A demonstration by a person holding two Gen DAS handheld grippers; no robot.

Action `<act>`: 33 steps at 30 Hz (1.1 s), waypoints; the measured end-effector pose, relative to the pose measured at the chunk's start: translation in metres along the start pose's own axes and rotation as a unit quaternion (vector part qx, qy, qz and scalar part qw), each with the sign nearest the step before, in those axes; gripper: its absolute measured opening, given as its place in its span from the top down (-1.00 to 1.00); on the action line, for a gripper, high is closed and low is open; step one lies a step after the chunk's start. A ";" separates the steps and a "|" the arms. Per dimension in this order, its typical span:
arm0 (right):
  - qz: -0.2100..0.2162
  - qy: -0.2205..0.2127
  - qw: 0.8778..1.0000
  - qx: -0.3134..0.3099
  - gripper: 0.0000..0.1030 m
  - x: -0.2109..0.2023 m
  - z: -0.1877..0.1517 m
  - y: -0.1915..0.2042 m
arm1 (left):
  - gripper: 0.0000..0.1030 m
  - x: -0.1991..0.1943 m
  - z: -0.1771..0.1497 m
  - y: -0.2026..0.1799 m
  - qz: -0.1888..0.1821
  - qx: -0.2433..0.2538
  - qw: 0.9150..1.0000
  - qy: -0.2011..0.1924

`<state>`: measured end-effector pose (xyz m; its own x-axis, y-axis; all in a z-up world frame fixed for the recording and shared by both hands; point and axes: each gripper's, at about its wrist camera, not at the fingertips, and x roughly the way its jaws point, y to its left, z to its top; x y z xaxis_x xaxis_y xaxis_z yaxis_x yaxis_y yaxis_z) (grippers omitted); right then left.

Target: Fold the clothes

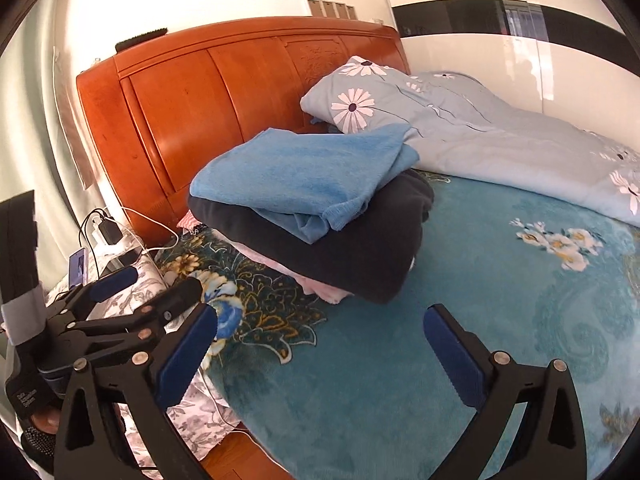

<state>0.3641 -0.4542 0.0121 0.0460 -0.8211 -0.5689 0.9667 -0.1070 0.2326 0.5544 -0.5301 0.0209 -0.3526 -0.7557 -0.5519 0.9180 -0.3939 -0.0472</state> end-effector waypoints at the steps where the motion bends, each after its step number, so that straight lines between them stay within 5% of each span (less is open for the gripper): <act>1: 0.002 -0.001 1.000 0.003 -1.00 -0.004 -0.001 0.001 | -1.00 -0.005 0.000 -0.001 -0.001 0.000 1.000 -0.002; 14: -0.037 0.003 0.999 0.027 -1.00 -0.048 0.001 0.009 | -1.00 -0.027 0.002 -0.015 0.037 0.010 0.998 0.055; 33: -0.070 -0.002 0.997 -0.010 -1.00 -0.065 -0.001 0.029 | -1.00 -0.036 0.003 -0.024 0.047 0.018 0.997 0.060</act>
<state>0.3890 -0.4031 0.0554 -0.0907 -0.8009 -0.5919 0.9682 -0.2099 0.1358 0.5444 -0.4950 0.0443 -0.2383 -0.7230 -0.6484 0.9384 -0.3434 0.0380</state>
